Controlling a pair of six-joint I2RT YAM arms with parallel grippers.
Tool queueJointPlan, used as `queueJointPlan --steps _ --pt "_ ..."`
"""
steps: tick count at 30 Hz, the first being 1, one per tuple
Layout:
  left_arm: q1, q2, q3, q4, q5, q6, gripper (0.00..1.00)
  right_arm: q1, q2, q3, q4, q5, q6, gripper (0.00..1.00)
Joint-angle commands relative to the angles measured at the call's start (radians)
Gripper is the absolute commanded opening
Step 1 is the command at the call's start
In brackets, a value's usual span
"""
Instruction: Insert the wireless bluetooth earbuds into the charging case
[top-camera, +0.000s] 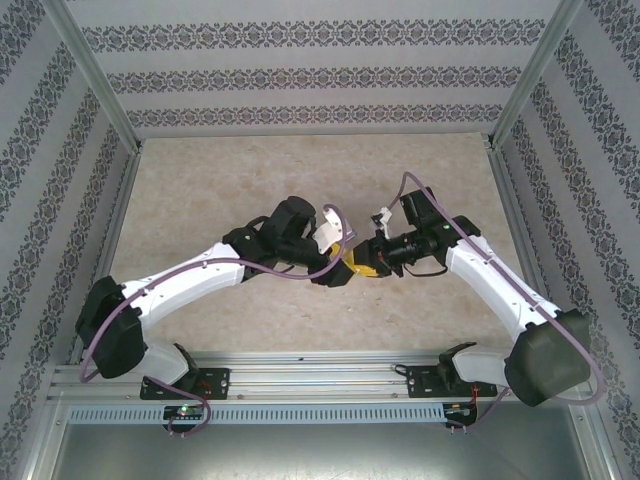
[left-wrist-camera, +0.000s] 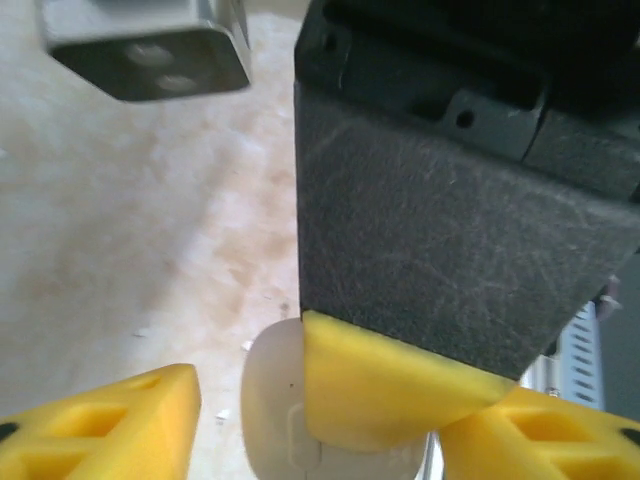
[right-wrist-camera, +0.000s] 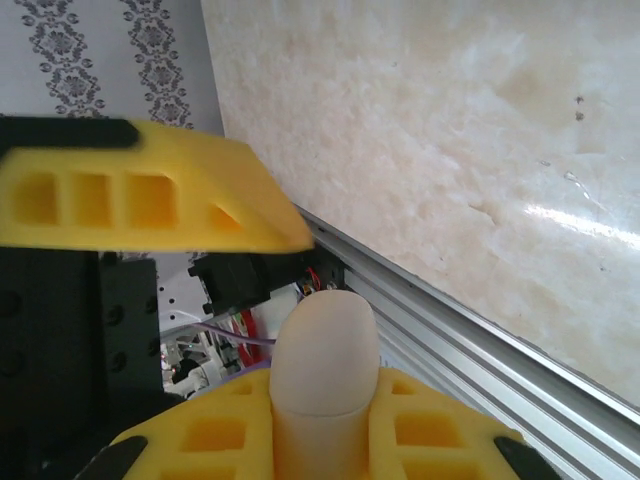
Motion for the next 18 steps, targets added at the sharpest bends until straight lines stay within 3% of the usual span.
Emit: queueJointPlan --steps 1,3,6,11,18 --pt "-0.011 -0.107 0.021 -0.041 -0.176 0.015 0.75 -0.021 -0.062 -0.013 0.125 0.024 0.08 0.06" --pt "-0.003 -0.158 0.015 -0.036 -0.252 -0.023 0.79 -0.036 -0.093 -0.018 0.174 0.044 0.111 0.06" --pt "0.035 -0.22 0.013 -0.015 -0.274 -0.136 0.81 -0.059 -0.131 -0.019 0.248 0.067 0.139 0.06" --pt "0.122 -0.264 -0.007 0.093 -0.191 -0.439 0.78 -0.079 -0.15 -0.007 0.438 0.056 0.222 0.05" --pt "0.145 -0.237 -0.04 0.309 -0.093 -0.686 0.77 -0.086 -0.108 0.042 0.718 0.028 0.36 0.04"
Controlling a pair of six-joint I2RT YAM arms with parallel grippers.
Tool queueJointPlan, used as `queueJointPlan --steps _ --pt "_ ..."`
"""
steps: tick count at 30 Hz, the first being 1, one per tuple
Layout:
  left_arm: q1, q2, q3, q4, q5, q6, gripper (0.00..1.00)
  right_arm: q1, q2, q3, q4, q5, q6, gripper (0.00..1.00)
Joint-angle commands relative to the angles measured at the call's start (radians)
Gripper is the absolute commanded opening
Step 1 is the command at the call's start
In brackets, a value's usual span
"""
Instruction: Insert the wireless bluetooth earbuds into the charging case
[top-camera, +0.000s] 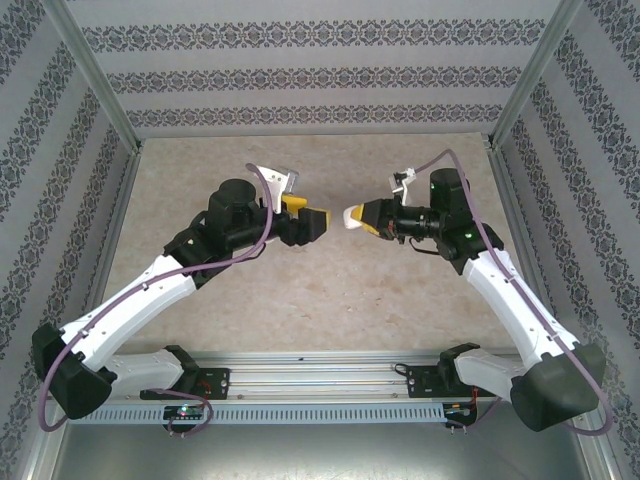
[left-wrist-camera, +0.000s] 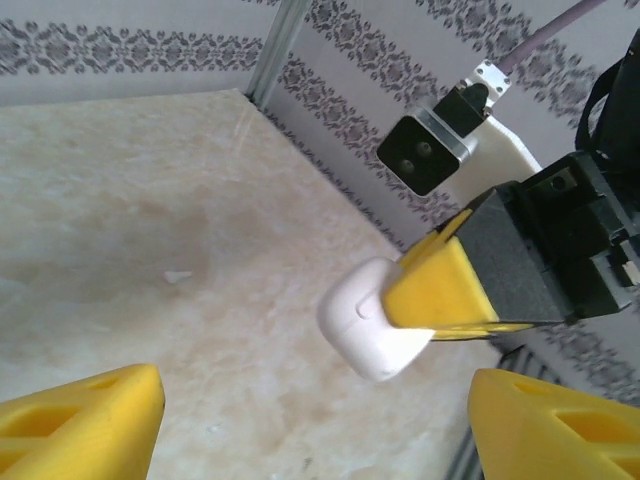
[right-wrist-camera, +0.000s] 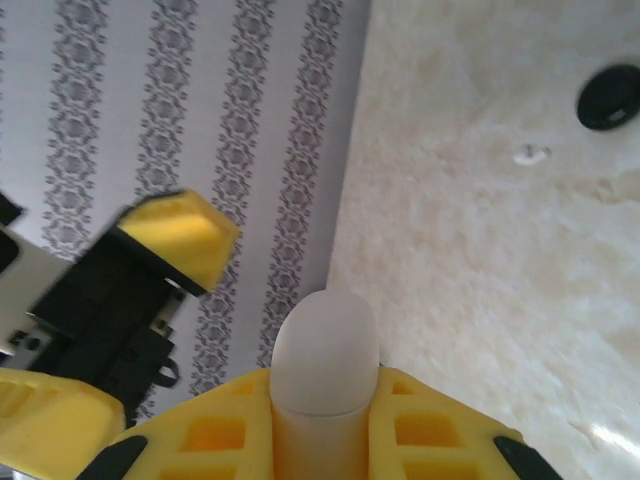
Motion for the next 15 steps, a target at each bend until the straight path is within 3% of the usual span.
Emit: queueJointPlan --steps 1,8,12,15 --pt "0.015 0.026 -0.008 0.169 0.088 -0.203 0.76 -0.015 0.022 0.049 0.252 -0.023 0.122 0.04" --pt "0.069 0.102 0.004 0.265 0.197 -0.381 0.59 -0.016 0.081 0.089 0.428 -0.061 0.215 0.04" --pt "0.118 0.129 -0.028 0.428 0.266 -0.497 0.47 -0.016 0.089 0.082 0.472 -0.066 0.233 0.04" --pt "0.136 0.15 0.001 0.432 0.299 -0.497 0.46 -0.014 0.091 0.076 0.49 -0.064 0.242 0.04"
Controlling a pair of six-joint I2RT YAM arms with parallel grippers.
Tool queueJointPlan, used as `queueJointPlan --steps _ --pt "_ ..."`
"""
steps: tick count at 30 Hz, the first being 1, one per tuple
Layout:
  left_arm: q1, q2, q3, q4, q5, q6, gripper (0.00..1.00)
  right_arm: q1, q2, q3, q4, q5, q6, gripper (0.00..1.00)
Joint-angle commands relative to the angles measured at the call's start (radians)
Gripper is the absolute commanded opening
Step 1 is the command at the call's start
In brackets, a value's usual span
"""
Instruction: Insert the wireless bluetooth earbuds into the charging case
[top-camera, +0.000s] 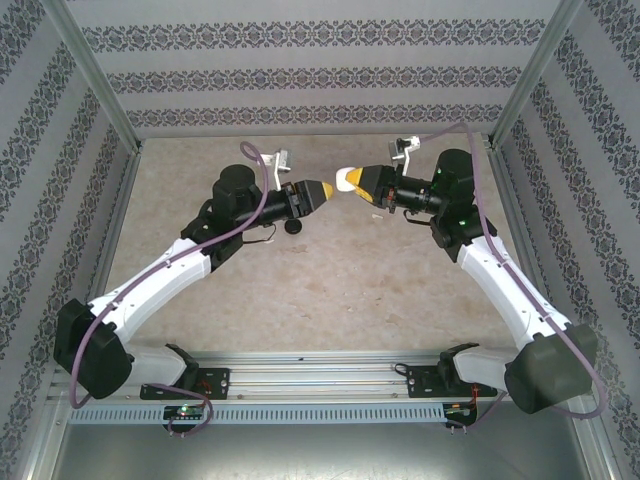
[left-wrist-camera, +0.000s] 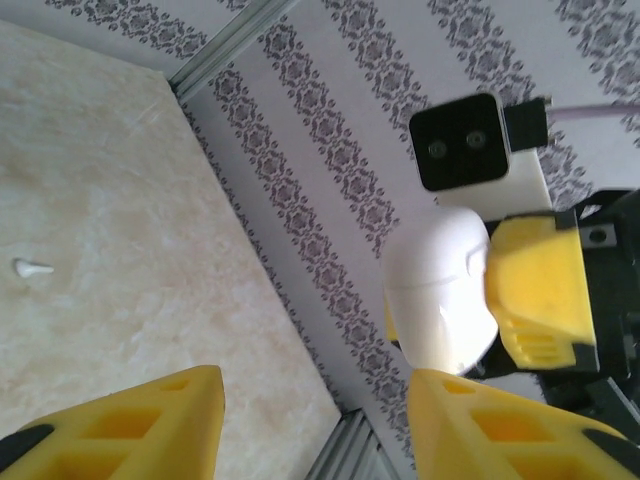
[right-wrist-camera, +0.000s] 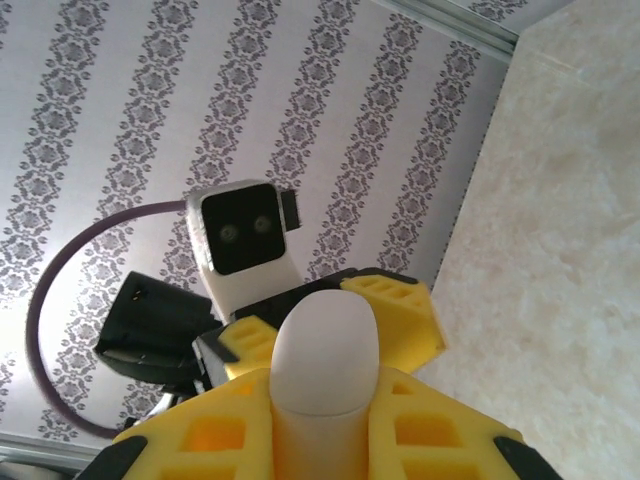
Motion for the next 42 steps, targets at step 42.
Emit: queueJointPlan --steps 42 --pt "0.014 0.106 0.05 0.355 0.154 -0.197 0.21 0.059 0.109 0.033 0.251 0.032 0.138 0.02"
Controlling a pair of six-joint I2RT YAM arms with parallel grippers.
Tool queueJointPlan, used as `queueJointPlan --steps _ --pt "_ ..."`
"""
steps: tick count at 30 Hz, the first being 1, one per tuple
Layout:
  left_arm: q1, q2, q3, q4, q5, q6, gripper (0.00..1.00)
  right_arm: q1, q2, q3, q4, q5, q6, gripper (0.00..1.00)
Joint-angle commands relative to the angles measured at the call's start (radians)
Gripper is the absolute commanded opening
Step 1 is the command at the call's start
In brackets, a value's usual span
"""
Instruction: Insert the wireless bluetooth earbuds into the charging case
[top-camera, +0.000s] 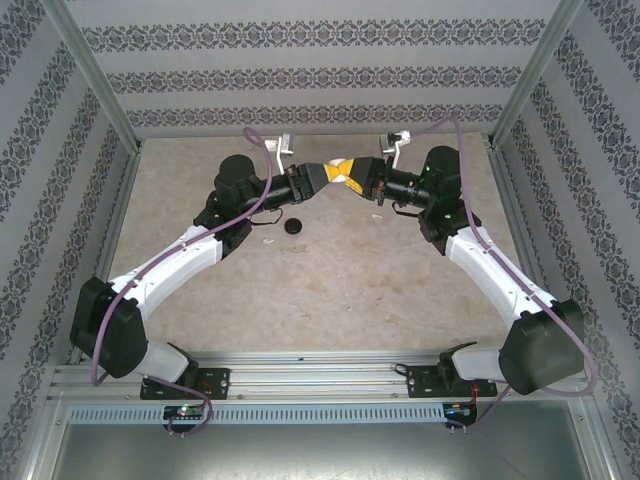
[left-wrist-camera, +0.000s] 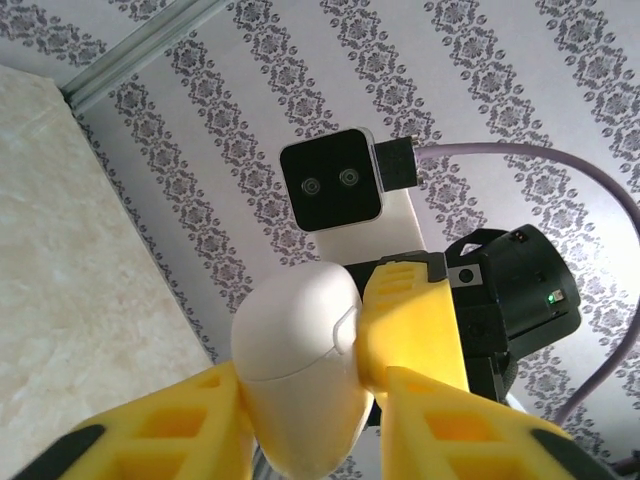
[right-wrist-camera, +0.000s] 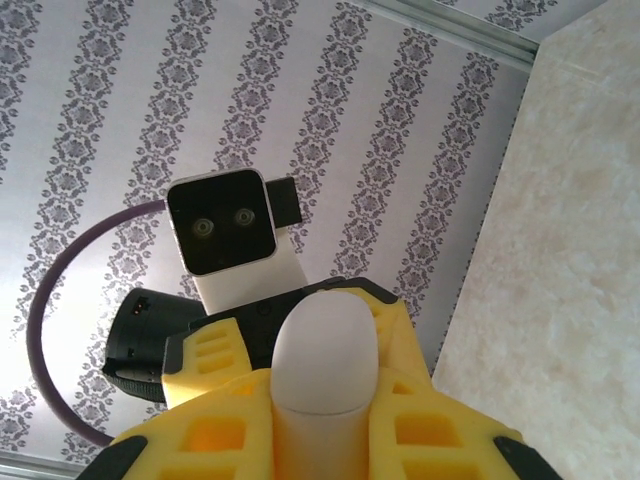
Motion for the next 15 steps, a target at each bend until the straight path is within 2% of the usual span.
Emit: queueJointPlan --steps 1,9,15 --pt "-0.017 -0.016 0.013 0.082 0.025 -0.025 0.19 0.018 0.011 0.029 0.073 -0.009 0.023 0.02" --pt "-0.019 -0.039 0.027 0.068 0.045 -0.014 0.07 0.024 -0.002 0.034 0.07 -0.005 0.037 0.06" --pt "-0.02 -0.086 0.013 0.004 0.031 0.055 0.02 0.025 -0.028 0.056 -0.009 0.016 0.003 0.22"
